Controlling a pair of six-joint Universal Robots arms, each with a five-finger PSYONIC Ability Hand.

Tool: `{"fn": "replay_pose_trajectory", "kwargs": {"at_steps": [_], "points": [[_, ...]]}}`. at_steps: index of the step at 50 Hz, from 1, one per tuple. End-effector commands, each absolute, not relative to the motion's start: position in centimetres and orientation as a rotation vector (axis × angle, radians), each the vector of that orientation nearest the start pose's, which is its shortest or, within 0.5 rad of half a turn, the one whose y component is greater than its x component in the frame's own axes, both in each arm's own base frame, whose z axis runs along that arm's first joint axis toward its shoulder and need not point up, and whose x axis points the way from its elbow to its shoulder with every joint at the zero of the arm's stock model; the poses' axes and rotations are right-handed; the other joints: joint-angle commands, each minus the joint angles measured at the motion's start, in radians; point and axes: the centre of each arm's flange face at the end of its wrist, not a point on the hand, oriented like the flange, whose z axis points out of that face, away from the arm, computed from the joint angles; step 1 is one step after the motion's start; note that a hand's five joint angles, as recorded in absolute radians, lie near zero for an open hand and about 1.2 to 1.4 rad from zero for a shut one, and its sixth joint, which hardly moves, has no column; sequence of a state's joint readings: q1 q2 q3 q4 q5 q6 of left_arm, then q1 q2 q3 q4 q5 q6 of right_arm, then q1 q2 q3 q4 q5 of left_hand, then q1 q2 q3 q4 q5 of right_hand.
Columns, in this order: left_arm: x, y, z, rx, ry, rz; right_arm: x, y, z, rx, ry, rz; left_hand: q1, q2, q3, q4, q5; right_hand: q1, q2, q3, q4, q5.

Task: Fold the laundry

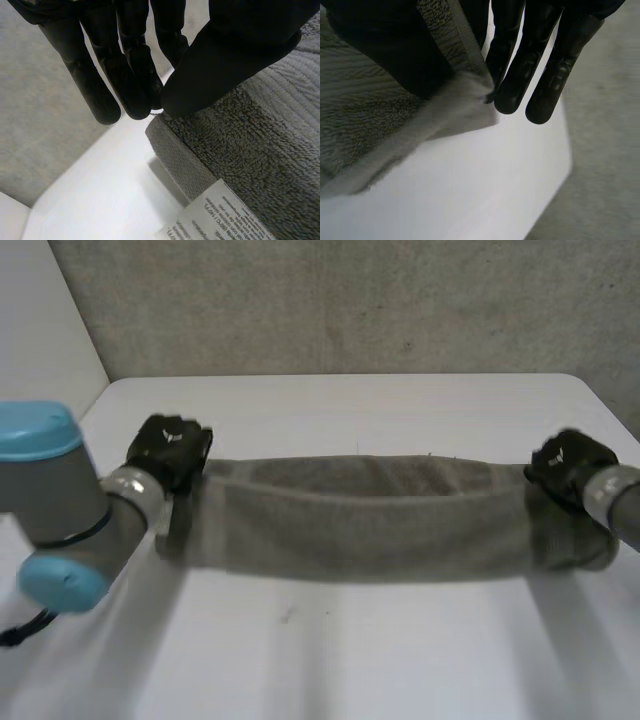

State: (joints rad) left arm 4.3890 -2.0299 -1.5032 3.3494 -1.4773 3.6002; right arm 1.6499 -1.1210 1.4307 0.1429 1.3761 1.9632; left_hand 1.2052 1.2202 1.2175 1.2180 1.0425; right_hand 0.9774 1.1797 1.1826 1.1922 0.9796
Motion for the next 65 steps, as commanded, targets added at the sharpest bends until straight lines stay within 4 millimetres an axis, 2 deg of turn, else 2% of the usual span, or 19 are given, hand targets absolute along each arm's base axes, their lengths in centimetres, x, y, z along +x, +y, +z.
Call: {"fn": "replay_pose_trajectory", "kwargs": {"at_steps": [1, 5, 11, 12, 13, 14, 15, 16, 17, 20, 23, 24, 29, 34, 39, 41, 46, 53, 65], "points": [[-27.4, -38.2, 18.3, 0.817, 2.028, -2.160, 19.5, -40.2, 17.3, -1.757, 2.255, -2.212, 0.191, 0.176, 0.179, 0.178, 0.179, 0.419, 0.217, 0.214, 0.204, 0.242], [-28.0, -39.9, 17.6, 0.791, 2.002, -2.175, 20.8, -41.3, 16.8, -1.725, 2.159, -2.344, 0.191, 0.176, 0.179, 0.178, 0.179, 0.419, 0.217, 0.214, 0.204, 0.242], [-28.8, -41.3, 15.4, 0.803, 2.005, -2.177, 21.9, -42.6, 13.7, -1.708, 2.093, -2.423, 0.191, 0.176, 0.179, 0.178, 0.179, 0.419, 0.217, 0.214, 0.204, 0.242], [-28.9, -41.3, 14.9, 0.813, 2.010, -2.172, 22.2, -42.6, 12.9, -1.708, 2.090, -2.420, 0.191, 0.176, 0.179, 0.178, 0.179, 0.237, 0.035, 0.032, 0.022, 0.060], [-28.9, -41.3, 14.9, 0.813, 2.010, -2.172, 22.4, -42.6, 12.4, -1.711, 2.094, -2.415, 0.191, 0.176, 0.179, 0.178, 0.179, -0.454, -0.656, -0.659, -0.669, -0.631], [-29.3, -41.2, 14.8, 0.816, 2.005, -2.186, 22.4, -42.6, 12.4, -1.711, 2.094, -2.415, -0.024, -0.039, -0.036, -0.036, -0.035, -0.461, -0.663, -0.666, -0.676, -0.638], [-29.3, -41.2, 14.8, 0.816, 2.005, -2.186, 22.4, -42.6, 12.2, -1.708, 2.097, -2.415, -0.026, -0.041, -0.038, -0.039, -0.038, -0.803, -1.005, -1.008, -1.018, -0.980], [-29.7, -41.0, 15.1, 0.819, 1.987, -2.207, 22.4, -42.6, 12.2, -1.708, 2.097, -2.415, -1.031, -1.046, -1.043, -1.043, -1.042, -0.803, -1.005, -1.008, -1.018, -0.980], [-29.7, -41.0, 15.1, 0.819, 1.987, -2.207, 22.3, -42.7, 12.4, -1.696, 2.103, -2.423, -1.031, -1.046, -1.043, -1.043, -1.042, -0.803, -1.005, -1.008, -1.018, -0.980], [-30.4, -40.4, 15.7, 0.830, 1.969, -2.236, 22.0, -42.8, 14.1, -1.616, 2.116, -2.471, -1.031, -1.046, -1.043, -1.043, -1.042, -0.803, -1.005, -1.008, -1.018, -0.980], [-30.4, -39.9, 17.9, 0.807, 1.939, -2.277, 21.6, -42.5, 17.8, -1.410, 2.092, -2.556, -1.031, -1.046, -1.043, -1.043, -1.042, -0.803, -1.005, -1.008, -1.018, -0.980], [-30.3, -39.5, 19.1, 0.797, 1.924, -2.297, 21.6, -42.5, 17.8, -1.408, 2.091, -2.556, -1.031, -1.046, -1.043, -1.043, -1.042, -0.803, -1.005, -1.008, -1.018, -0.980], [-29.6, -37.9, 22.3, 0.779, 1.883, -2.336, 20.9, -40.3, 23.9, -0.954, 2.008, -2.566, -1.031, -1.046, -1.043, -1.043, -1.042, -0.803, -1.005, -1.008, -1.018, -0.980], [-28.4, -35.1, 24.4, 0.755, 1.907, -2.356, 19.9, -37.7, 25.2, -0.812, 2.098, -2.415, -1.031, -1.046, -1.043, -1.043, -1.042, -0.803, -1.005, -1.008, -1.018, -0.980], [-26.5, -31.1, 24.5, 0.680, 2.064, -2.363, 17.8, -35.6, 23.9, -0.763, 2.341, -2.143, -1.031, -1.046, -1.043, -1.043, -1.042, -0.803, -1.005, -1.008, -1.018, -0.980], [-26.2, -30.1, 24.0, 0.660, 2.120, -2.357, 17.0, -34.1, 22.2, -0.742, 2.486, -1.912, -1.031, -1.046, -1.043, -1.043, -1.042, -0.803, -1.005, -1.008, -1.018, -0.980], [-25.4, -28.1, 22.5, 0.597, 2.259, -2.326, 15.6, -32.8, 20.2, -0.697, 2.595, -1.712, -1.031, -1.046, -1.043, -1.043, -1.042, -0.699, -0.901, -0.904, -0.914, -0.876], [-24.3, -27.4, 20.6, 0.545, 2.359, -2.250, 14.3, -33.2, 17.3, -0.680, 2.571, -1.686, -1.031, -1.046, -1.043, -1.043, -1.042, -0.508, -0.710, -0.713, -0.723, -0.685], [-22.9, -28.3, 20.2, 0.479, 2.354, -2.227, 13.3, -34.8, 13.5, -0.851, 2.561, -1.807, -1.031, -1.046, -1.043, -1.043, -1.042, -0.232, -0.434, -0.437, -0.447, -0.409]]}}
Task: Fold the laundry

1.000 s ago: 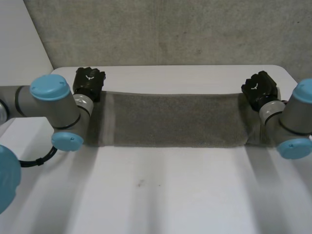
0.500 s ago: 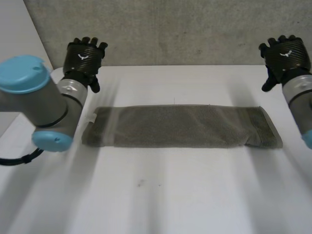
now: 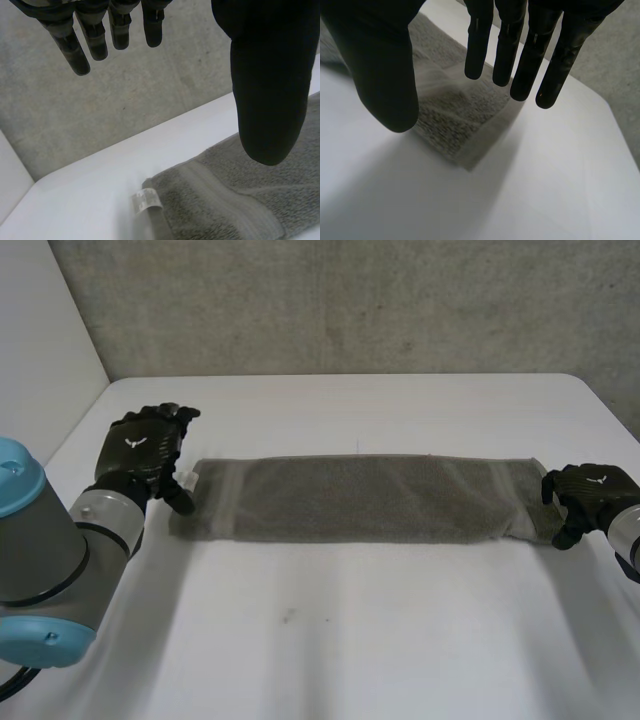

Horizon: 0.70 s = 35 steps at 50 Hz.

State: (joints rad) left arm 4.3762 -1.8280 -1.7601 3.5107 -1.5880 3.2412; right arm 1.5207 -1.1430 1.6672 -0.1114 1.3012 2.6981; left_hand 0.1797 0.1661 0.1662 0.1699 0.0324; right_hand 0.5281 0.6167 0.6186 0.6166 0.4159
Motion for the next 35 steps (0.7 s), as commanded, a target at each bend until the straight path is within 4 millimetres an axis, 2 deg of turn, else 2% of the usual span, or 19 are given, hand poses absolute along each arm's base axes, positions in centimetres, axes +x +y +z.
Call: {"fn": "replay_pose_trajectory", "kwargs": {"at_steps": [1, 9, 10, 11, 12, 13, 17, 19, 20, 22, 23, 24, 26, 28, 30, 31, 33, 34, 35], "points": [[-22.9, -28.3, 20.2, 0.479, 2.354, -2.227, 13.3, -34.8, 13.5, -0.851, 2.561, -1.806, -0.005, 0.008, 0.008, 0.005, -0.032, 0.217, 0.129, 0.127, 0.129, 0.155], [-22.9, -28.2, 20.0, 0.480, 2.348, -2.236, 12.8, -35.5, 12.3, -0.847, 2.582, -1.797, -0.005, 0.008, 0.008, 0.005, -0.032, 0.232, 0.144, 0.142, 0.144, 0.170], [-22.9, -28.2, 19.9, 0.482, 2.351, -2.232, 12.8, -35.6, 12.1, -0.847, 2.582, -1.797, -0.005, 0.008, 0.008, 0.005, -0.032, 0.302, 0.213, 0.211, 0.213, 0.240], [-23.0, -28.2, 19.9, 0.484, 2.352, -2.233, 12.8, -35.8, 12.0, -0.850, 2.579, -1.801, -0.005, 0.008, 0.008, 0.005, -0.032, 0.593, 0.505, 0.503, 0.505, 0.531], [-23.0, -28.2, 19.9, 0.484, 2.352, -2.233, 12.8, -35.8, 12.0, -0.850, 2.579, -1.801, -0.005, 0.008, 0.008, 0.005, -0.032, 0.596, 0.508, 0.506, 0.508, 0.534], [-23.0, -28.2, 19.9, 0.484, 2.350, -2.235, 12.7, -36.1, 12.0, -0.855, 2.578, -1.812, -0.005, 0.008, 0.008, 0.005, -0.032, 0.865, 0.777, 0.775, 0.777, 0.803], [-23.0, -28.2, 19.8, 0.482, 2.350, -2.234, 12.1, -36.9, 12.5, -0.886, 2.589, -1.866, -0.005, 0.008, 0.008, 0.005, -0.032, 0.868, 0.780, 0.778, 0.780, 0.806], [-22.9, -28.2, 19.9, 0.479, 2.346, -2.237, 10.8, -37.8, 13.1, -0.959, 2.687, -1.955, -0.005, 0.008, 0.008, 0.005, -0.032, 0.868, 0.780, 0.778, 0.780, 0.806], [-22.9, -28.2, 19.9, 0.479, 2.346, -2.237, 10.7, -37.8, 13.1, -0.959, 2.688, -1.956, -0.005, 0.008, 0.008, 0.005, -0.032, 0.868, 0.780, 0.778, 0.780, 0.806], [-22.9, -28.2, 19.9, 0.479, 2.346, -2.237, 8.0, -39.2, 14.2, -0.996, 2.840, -2.135, -0.005, 0.008, 0.008, 0.005, -0.032, 0.868, 0.780, 0.778, 0.780, 0.806], [-22.9, -28.2, 19.9, 0.479, 2.345, -2.239, 7.9, -39.2, 14.2, -0.996, 2.841, -2.136, -0.005, 0.008, 0.008, 0.005, -0.032, 0.868, 0.780, 0.778, 0.780, 0.806], [-22.9, -28.2, 19.9, 0.479, 2.345, -2.239, 6.6, -39.7, 14.9, -1.005, 2.887, -2.236, -0.005, 0.008, 0.008, 0.005, -0.032, 0.868, 0.780, 0.778, 0.780, 0.806], [-22.9, -28.2, 19.9, 0.477, 2.344, -2.239, 6.0, -40.1, 15.6, -1.055, 2.893, -2.310, -0.005, 0.008, 0.008, 0.005, -0.032, 0.868, 0.780, 0.778, 0.780, 0.806], [-22.9, -28.2, 20.0, 0.477, 2.342, -2.241, 6.2, -40.1, 15.8, -1.105, 2.874, -2.347, -0.005, 0.008, 0.008, 0.005, -0.032, 0.868, 0.780, 0.778, 0.780, 0.806], [-22.9, -28.2, 20.0, 0.479, 2.343, -2.241, 7.7, -40.0, 17.0, -1.146, 2.754, -2.412, -0.005, 0.008, 0.008, 0.005, -0.032, 0.868, 0.780, 0.778, 0.780, 0.806], [-22.9, -28.2, 20.0, 0.479, 2.343, -2.241, 7.7, -40.0, 17.0, -1.146, 2.753, -2.413, -0.005, 0.008, 0.008, 0.005, -0.032, 0.868, 0.780, 0.778, 0.780, 0.806], [-22.9, -28.2, 20.0, 0.479, 2.343, -2.241, 11.3, -39.2, 19.7, -1.180, 2.519, -2.533, -0.005, 0.008, 0.008, 0.005, -0.032, 0.868, 0.780, 0.778, 0.780, 0.806], [-22.9, -28.1, 19.9, 0.479, 2.346, -2.237, 11.4, -39.2, 19.7, -1.180, 2.518, -2.534, -0.005, 0.008, 0.008, 0.005, -0.032, 0.868, 0.780, 0.778, 0.780, 0.806], [-22.9, -28.1, 19.8, 0.480, 2.348, -2.236, 13.6, -38.5, 20.9, -1.202, 2.390, -2.575, -0.005, 0.008, 0.008, 0.005, -0.032, 0.868, 0.780, 0.778, 0.780, 0.806]]}}
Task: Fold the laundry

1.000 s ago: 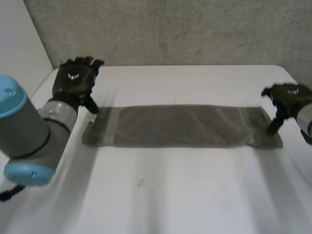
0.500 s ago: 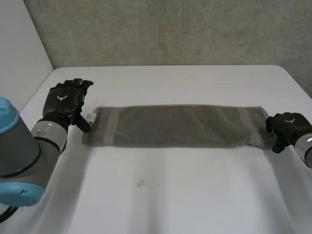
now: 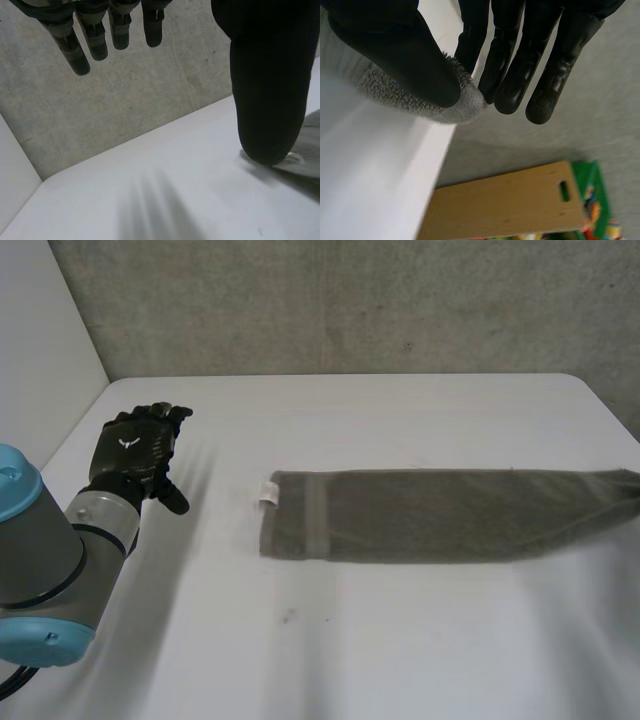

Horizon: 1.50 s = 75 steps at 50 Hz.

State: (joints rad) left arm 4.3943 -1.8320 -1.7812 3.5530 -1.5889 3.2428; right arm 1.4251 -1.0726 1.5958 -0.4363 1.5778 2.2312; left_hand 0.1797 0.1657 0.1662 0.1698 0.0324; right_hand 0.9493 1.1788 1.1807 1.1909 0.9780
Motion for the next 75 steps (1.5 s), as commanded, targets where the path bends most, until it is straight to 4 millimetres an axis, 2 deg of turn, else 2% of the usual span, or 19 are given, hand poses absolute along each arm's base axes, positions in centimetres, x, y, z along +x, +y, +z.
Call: {"fn": "replay_pose_trajectory", "kwargs": {"at_steps": [1, 3, 4, 6, 9, 11, 17, 22, 24, 25, 26, 28, 34, 39, 52, 55, 59, 65, 75], "points": [[-22.9, -28.1, 19.8, 0.480, 2.348, -2.236, 13.6, -38.5, 21.0, 0.833, -1.654, 1.783, -0.005, 0.009, 0.008, 0.005, -0.032, 0.447, 0.217, 0.216, 0.205, 0.244], [-22.9, -28.0, 19.9, 0.480, 2.348, -2.235, 18.8, -36.9, 22.0, 0.975, -1.603, 1.941, -0.005, 0.009, 0.008, 0.005, -0.032, 0.447, 0.217, 0.216, 0.205, 0.244], [-22.9, -28.0, 19.9, 0.480, 2.348, -2.235, 18.9, -36.8, 22.0, 0.975, -1.603, 1.942, -0.005, 0.009, 0.008, 0.005, -0.032, 0.447, 0.217, 0.216, 0.205, 0.244], [-23.0, -28.0, 19.9, 0.482, 2.348, -2.236, 24.9, -34.0, 22.1, 1.193, -1.525, 2.094, -0.005, 0.009, 0.008, 0.005, -0.032, 0.447, 0.217, 0.216, 0.205, 0.244], [-22.9, -27.9, 19.8, 0.480, 2.349, -2.234, 27.5, -32.4, 21.8, 1.307, -1.489, 2.157, -0.005, 0.009, 0.008, 0.005, -0.032, 0.447, 0.217, 0.216, 0.205, 0.244], [-22.9, -27.9, 19.8, 0.478, 2.349, -2.233, 31.7, -29.3, 20.0, 1.531, -1.446, 2.237, -0.005, 0.009, 0.008, 0.005, -0.032, 0.447, 0.217, 0.216, 0.205, 0.244], [-22.9, -27.9, 19.7, 0.479, 2.337, -2.246, 37.3, -23.2, 15.2, 1.931, -1.398, 2.279, -0.005, 0.009, 0.008, 0.005, -0.032, 0.447, 0.217, 0.216, 0.205, 0.244], [-23.0, -27.8, 19.7, 0.479, 2.337, -2.249, 38.9, -21.2, 12.5, 2.044, -1.414, 2.239, -0.005, 0.009, 0.008, 0.005, -0.032, 0.447, 0.217, 0.216, 0.205, 0.244], [-23.0, -27.8, 19.6, 0.479, 2.337, -2.249, 39.0, -20.9, 12.2, 2.058, -1.422, 2.235, -0.005, 0.009, 0.008, 0.005, -0.032, 0.428, 0.198, 0.196, 0.186, 0.224], [-23.0, -27.8, 19.6, 0.479, 2.337, -2.249, 39.0, -21.0, 12.3, 2.040, -1.430, 2.236, -0.005, 0.009, 0.008, 0.005, -0.032, 0.047, -0.183, -0.185, -0.195, -0.157], [-23.0, -27.8, 19.6, 0.483, 2.335, -2.251, 39.0, -21.0, 12.3, 2.040, -1.430, 2.236, -0.005, 0.009, 0.008, 0.005, -0.032, 0.043, -0.187, -0.189, -0.199, -0.160], [-23.1, -27.7, 19.6, 0.484, 2.333, -2.254, 38.5, -21.8, 13.2, 1.948, -1.486, 2.227, -0.005, 0.009, 0.008, 0.005, -0.032, -0.775, -1.004, -1.006, -1.016, -0.978], [-23.1, -27.6, 19.5, 0.487, 2.339, -2.252, 36.6, -23.5, 16.9, 1.610, -1.661, 2.241, -0.005, 0.009, 0.008, 0.005, -0.032, -0.775, -1.004, -1.006, -1.016, -0.978], [-23.2, -27.6, 19.3, 0.493, 2.346, -2.246, 29.8, -27.2, 18.9, 1.122, -2.095, 2.169, -0.005, 0.009, 0.008, 0.005, -0.032, -0.775, -1.004, -1.006, -1.016, -0.978], [-23.4, -27.2, 18.9, 0.508, 2.348, -2.246, 21.3, -28.3, 14.6, 0.841, -2.627, 1.855, -0.005, 0.009, 0.008, 0.005, -0.032, -0.683, -0.912, -0.914, -0.924, -0.886], [-23.5, -27.2, 18.9, 0.511, 2.346, -2.251, 20.7, -28.4, 13.7, 0.818, -2.658, 1.831, -0.005, 0.009, 0.008, 0.005, -0.032, -0.352, -0.582, -0.584, -0.594, -0.556], [-23.6, -27.1, 18.9, 0.515, 2.346, -2.252, 20.4, -28.7, 12.9, 0.810, -2.668, 1.822, -0.005, 0.009, 0.008, 0.005, -0.032, -0.254, -0.484, -0.485, -0.496, -0.457], [-23.6, -27.1, 19.0, 0.515, 2.345, -2.254, 20.5, -29.6, 12.6, 0.823, -2.667, 1.895, -0.005, 0.009, 0.008, 0.005, -0.032, 0.445, 0.215, 0.214, 0.203, 0.242], [-23.6, -26.9, 18.8, 0.520, 2.350, -2.250, 20.8, -32.5, 15.8, 0.809, -2.386, 2.051, -0.005, 0.009, 0.008, 0.005, -0.032, 0.447, 0.217, 0.216, 0.205, 0.244]]}}
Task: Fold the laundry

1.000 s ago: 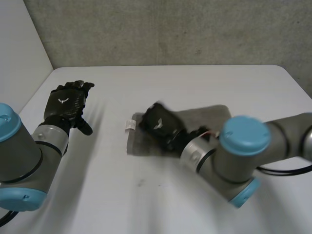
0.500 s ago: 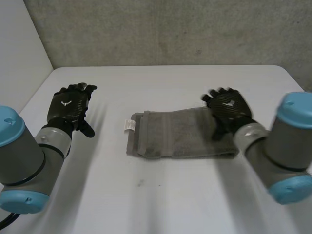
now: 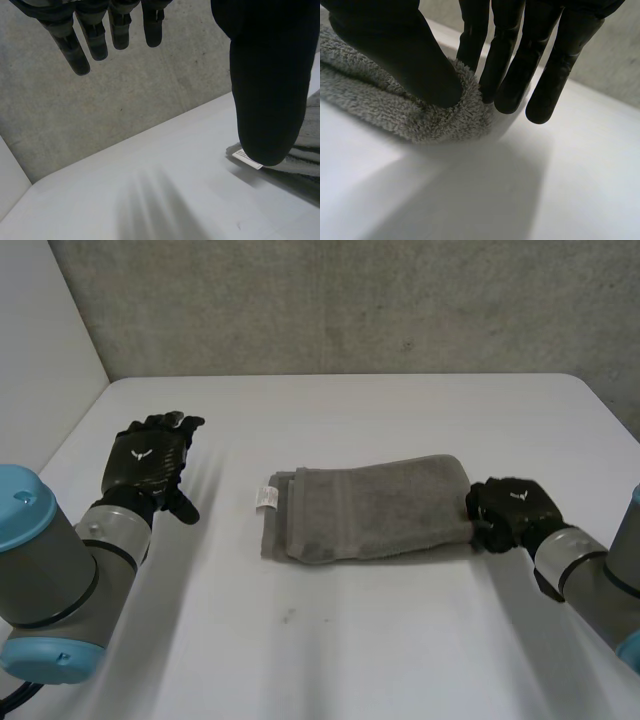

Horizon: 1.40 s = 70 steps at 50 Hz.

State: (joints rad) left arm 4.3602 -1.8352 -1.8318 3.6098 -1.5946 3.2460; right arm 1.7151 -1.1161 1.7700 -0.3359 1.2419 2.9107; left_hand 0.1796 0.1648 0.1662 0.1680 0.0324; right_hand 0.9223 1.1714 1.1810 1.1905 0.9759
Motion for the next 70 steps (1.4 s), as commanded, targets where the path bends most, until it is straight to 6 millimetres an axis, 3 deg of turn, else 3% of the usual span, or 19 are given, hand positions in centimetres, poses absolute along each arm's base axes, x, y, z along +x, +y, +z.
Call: {"fn": "replay_pose_trajectory", "kwargs": {"at_steps": [1, 3, 4, 5, 7, 9, 13, 18, 22, 24, 26, 34, 39, 48, 55, 61, 67, 69, 70], "points": [[-23.6, -26.9, 18.8, 0.520, 2.350, -2.250, 21.5, -32.7, 16.8, -0.811, 2.193, -1.971, -0.005, 0.010, 0.008, 0.007, -0.032, 0.474, 0.225, 0.215, 0.206, 0.246], [-23.6, -26.9, 18.9, 0.520, 2.349, -2.252, 23.3, -32.2, 18.3, -0.889, 2.114, -2.034, -0.005, 0.010, 0.008, 0.007, -0.032, 0.474, 0.225, 0.215, 0.206, 0.246], [-23.7, -26.9, 18.9, 0.522, 2.349, -2.252, 25.9, -31.2, 19.3, -0.989, 2.010, -2.064, -0.005, 0.010, 0.008, 0.007, -0.032, 0.474, 0.225, 0.215, 0.206, 0.246], [-23.7, -26.9, 18.9, 0.522, 2.349, -2.252, 25.9, -31.2, 19.3, -0.990, 2.009, -2.064, -0.005, 0.010, 0.008, 0.007, -0.032, 0.474, 0.225, 0.215, 0.206, 0.246], [-23.7, -26.8, 19.0, 0.521, 2.348, -2.254, 31.2, -28.3, 20.7, -1.165, 1.800, -2.083, -0.005, 0.010, 0.008, 0.007, -0.032, 0.474, 0.225, 0.215, 0.206, 0.246], [-23.7, -26.8, 19.0, 0.519, 2.347, -2.254, 33.3, -26.9, 20.6, -1.235, 1.722, -2.071, -0.005, 0.010, 0.008, 0.007, -0.032, 0.474, 0.225, 0.215, 0.206, 0.246], [-23.7, -26.8, 19.1, 0.521, 2.345, -2.258, 38.2, -22.8, 18.4, -1.372, 1.583, -1.943, -0.005, 0.010, 0.008, 0.007, -0.032, 0.474, 0.225, 0.215, 0.206, 0.246], [-23.7, -26.8, 19.1, 0.520, 2.343, -2.260, 40.6, -18.5, 14.3, -1.494, 1.538, -1.730, -0.005, 0.010, 0.008, 0.007, -0.032, 0.474, 0.225, 0.215, 0.206, 0.246], [-23.7, -26.7, 19.1, 0.522, 2.343, -2.261, 40.6, -18.4, 13.1, -1.506, 1.585, -1.698, -0.005, 0.010, 0.008, 0.007, -0.032, 0.474, 0.225, 0.215, 0.206, 0.246], [-23.8, -26.7, 19.1, 0.526, 2.344, -2.262, 40.4, -18.7, 13.4, -1.489, 1.619, -1.724, -0.005, 0.010, 0.008, 0.007, -0.032, 0.237, -0.012, -0.021, -0.031, 0.009], [-24.1, -26.5, 19.1, 0.540, 2.347, -2.266, 39.9, -19.5, 15.2, -1.423, 1.686, -1.823, -0.005, 0.010, 0.008, 0.007, -0.032, -0.526, -0.775, -0.785, -0.795, -0.755], [-26.0, -26.3, 21.1, 0.592, 2.304, -2.365, 37.1, -21.2, 22.4, -1.055, 1.766, -1.976, -0.004, 0.010, 0.009, 0.007, -0.032, -0.748, -0.997, -1.006, -1.016, -0.976], [-28.5, -25.5, 23.1, 0.677, 2.299, -2.425, 34.5, -23.1, 24.0, -0.851, 1.876, -1.907, -0.001, 0.013, 0.012, 0.010, -0.029, -0.748, -0.997, -1.006, -1.016, -0.976], [-33.1, -25.9, 21.6, 0.777, 2.556, -2.269, 33.1, -26.9, 21.0, -0.801, 2.052, -1.693, -0.004, 0.011, 0.009, 0.007, -0.032, -0.748, -0.997, -1.006, -1.016, -0.976], [-34.8, -27.6, 15.7, 0.809, 2.744, -1.974, 34.3, -29.3, 16.8, -0.865, 2.082, -1.550, -0.005, 0.010, 0.008, 0.007, -0.032, -0.748, -0.997, -1.006, -1.016, -0.976], [-34.7, -27.5, 12.9, 0.831, 2.782, -1.865, 34.9, -30.0, 13.6, -0.910, 2.117, -1.499, -0.005, 0.010, 0.008, 0.007, -0.032, -0.748, -0.997, -1.006, -1.016, -0.976], [-34.3, -27.0, 13.0, 0.830, 2.791, -1.840, 35.0, -30.2, 14.1, -0.939, 2.108, -1.535, -0.005, 0.010, 0.008, 0.007, -0.032, -0.748, -0.997, -1.006, -1.016, -0.976], [-34.1, -26.9, 16.1, 0.811, 2.747, -1.947, 35.0, -30.3, 17.6, -0.920, 2.039, -1.628, -0.005, 0.010, 0.008, 0.007, -0.032, -0.748, -0.997, -1.006, -1.016, -0.976], [-34.1, -26.9, 16.1, 0.811, 2.747, -1.948, 35.0, -30.3, 17.7, -0.920, 2.038, -1.629, -0.005, 0.010, 0.008, 0.007, -0.032, -0.748, -0.997, -1.006, -1.016, -0.976]]}}
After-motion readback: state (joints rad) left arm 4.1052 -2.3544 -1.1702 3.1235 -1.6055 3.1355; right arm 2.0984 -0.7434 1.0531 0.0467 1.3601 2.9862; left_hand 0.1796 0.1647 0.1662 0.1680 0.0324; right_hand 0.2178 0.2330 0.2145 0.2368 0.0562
